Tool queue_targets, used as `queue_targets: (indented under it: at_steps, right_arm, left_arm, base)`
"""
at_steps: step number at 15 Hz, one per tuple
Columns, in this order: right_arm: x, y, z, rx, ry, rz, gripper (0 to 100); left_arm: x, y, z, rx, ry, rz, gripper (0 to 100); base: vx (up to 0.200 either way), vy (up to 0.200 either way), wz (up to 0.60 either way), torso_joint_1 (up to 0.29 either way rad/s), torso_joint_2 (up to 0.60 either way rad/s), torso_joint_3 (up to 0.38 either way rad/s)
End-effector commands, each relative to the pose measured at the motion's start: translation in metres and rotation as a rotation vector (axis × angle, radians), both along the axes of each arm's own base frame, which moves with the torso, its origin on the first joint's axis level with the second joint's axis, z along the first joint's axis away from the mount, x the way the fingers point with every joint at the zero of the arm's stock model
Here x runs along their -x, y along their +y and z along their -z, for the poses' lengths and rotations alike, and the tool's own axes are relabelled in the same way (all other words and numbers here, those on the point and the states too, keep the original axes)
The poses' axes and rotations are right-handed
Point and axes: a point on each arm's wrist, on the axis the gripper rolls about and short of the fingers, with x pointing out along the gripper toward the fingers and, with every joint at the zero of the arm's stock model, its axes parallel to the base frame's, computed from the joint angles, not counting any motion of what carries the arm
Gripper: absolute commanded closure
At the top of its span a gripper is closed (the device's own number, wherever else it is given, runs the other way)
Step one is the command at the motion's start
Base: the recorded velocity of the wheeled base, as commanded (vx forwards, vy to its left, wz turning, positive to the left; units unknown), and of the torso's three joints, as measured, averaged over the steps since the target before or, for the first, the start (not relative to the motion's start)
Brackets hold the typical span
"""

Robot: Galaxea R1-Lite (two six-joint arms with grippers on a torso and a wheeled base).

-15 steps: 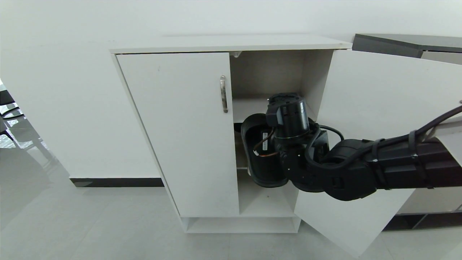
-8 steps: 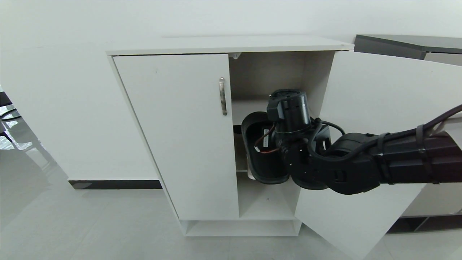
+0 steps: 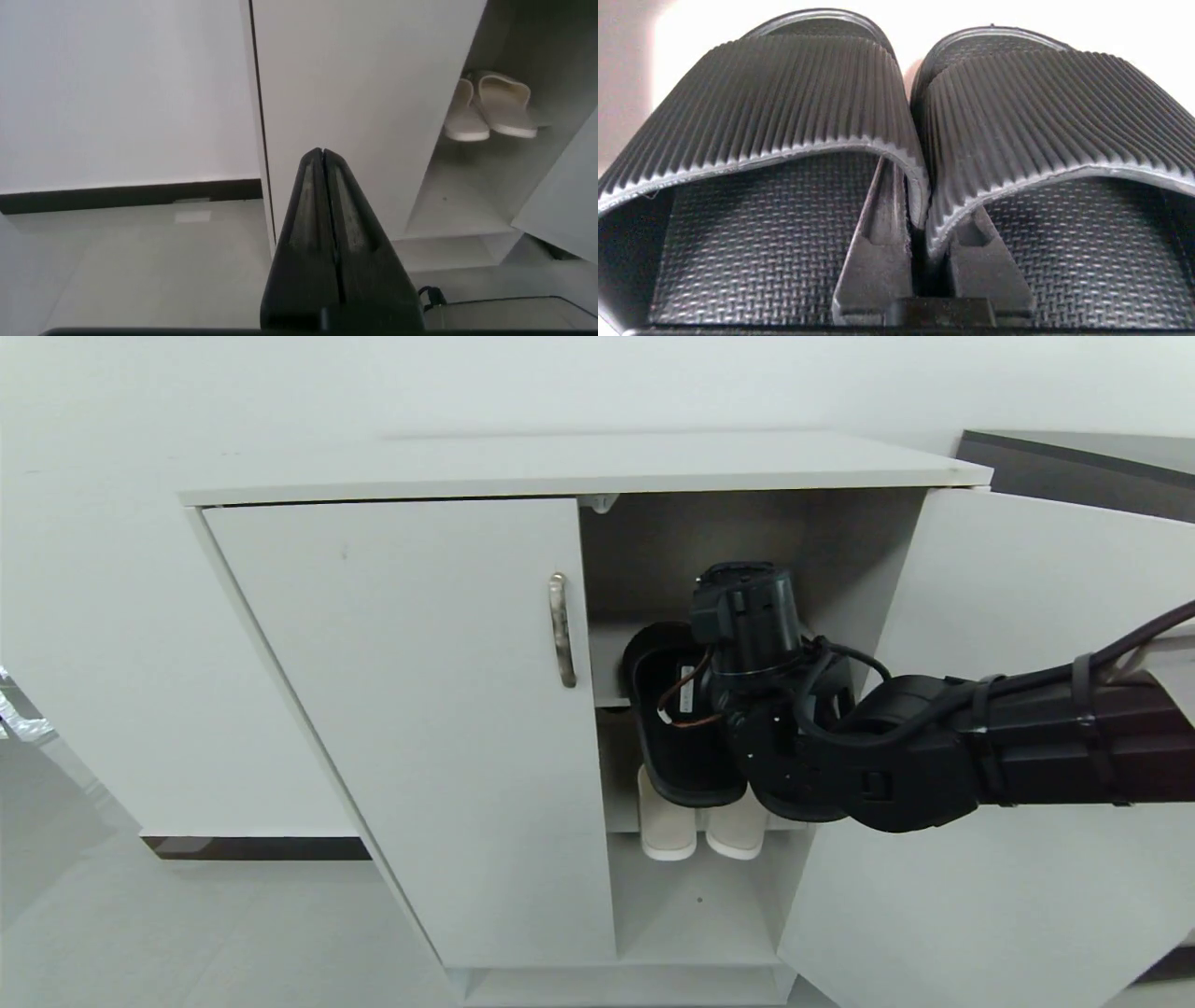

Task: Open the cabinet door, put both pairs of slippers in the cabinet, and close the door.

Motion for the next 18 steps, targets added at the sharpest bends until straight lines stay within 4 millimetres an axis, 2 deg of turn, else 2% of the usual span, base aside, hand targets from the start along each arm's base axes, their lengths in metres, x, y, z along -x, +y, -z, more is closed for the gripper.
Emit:
queue_targets:
  at_steps: [1,2,7,18]
  right_arm:
    - [0.002,0.004,-0.001,-0.002,-0.001,-0.011,100]
    - [0.003,0.005,-0.002,0.000,-0.001,-0.014,100]
    - [-0.008,0.012,0.007,0.012,0.008,-0.002,100]
    - [-0.068,0.006,0.004,0.038,-0.061,0.081,100]
  left_arm:
    - [0.000,0.000,0.000,0.000,0.001,0.000,100]
    - [0.000,0.000,0.000,0.000,0.001,0.000,100]
    - [0.000,0.000,0.000,0.000,0.001,0.000,100]
    - [0.000,0.000,0.000,0.002,0.001,0.000,100]
  base:
    - [0.200,0.000,0.00,-0.002,0.01,0.002]
    - [0.200,0.000,0.00,0.007,0.00,-0.002]
    - [0.000,0.000,0.00,0.000,0.00,0.000]
    - [0.000,0.000,0.00,0.000,0.00,0.000]
